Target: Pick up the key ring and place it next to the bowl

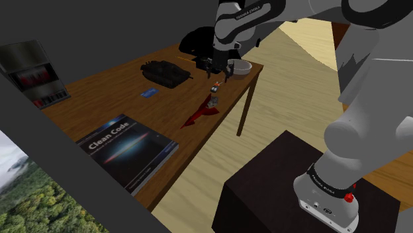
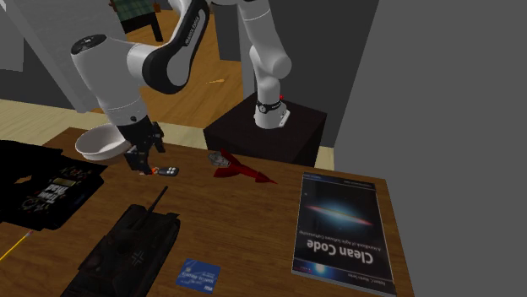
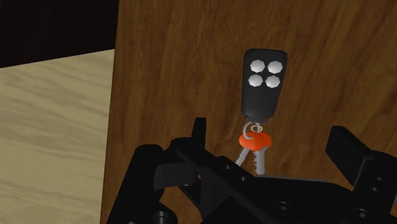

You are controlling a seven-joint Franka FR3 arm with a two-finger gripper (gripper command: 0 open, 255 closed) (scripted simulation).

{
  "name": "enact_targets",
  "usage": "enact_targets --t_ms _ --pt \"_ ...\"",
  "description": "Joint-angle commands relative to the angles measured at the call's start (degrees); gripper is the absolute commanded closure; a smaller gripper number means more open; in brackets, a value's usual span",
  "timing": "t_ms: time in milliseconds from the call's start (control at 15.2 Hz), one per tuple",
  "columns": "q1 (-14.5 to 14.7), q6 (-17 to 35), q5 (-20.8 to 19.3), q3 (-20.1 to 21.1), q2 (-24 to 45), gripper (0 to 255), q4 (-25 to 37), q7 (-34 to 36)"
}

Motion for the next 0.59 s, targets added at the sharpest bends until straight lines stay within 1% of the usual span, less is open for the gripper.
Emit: enact_targets --t_ms 0,66,528 --pt "-0.27 -2.91 0.75 0.29 -1.26 0 1.76 -0.51" --pt "-0.38 -4.25 1.08 0.39 -1.81 0 2.62 -0.72" --pt "-0.37 -4.25 1.08 0.39 -1.81 0 2.62 -0.72"
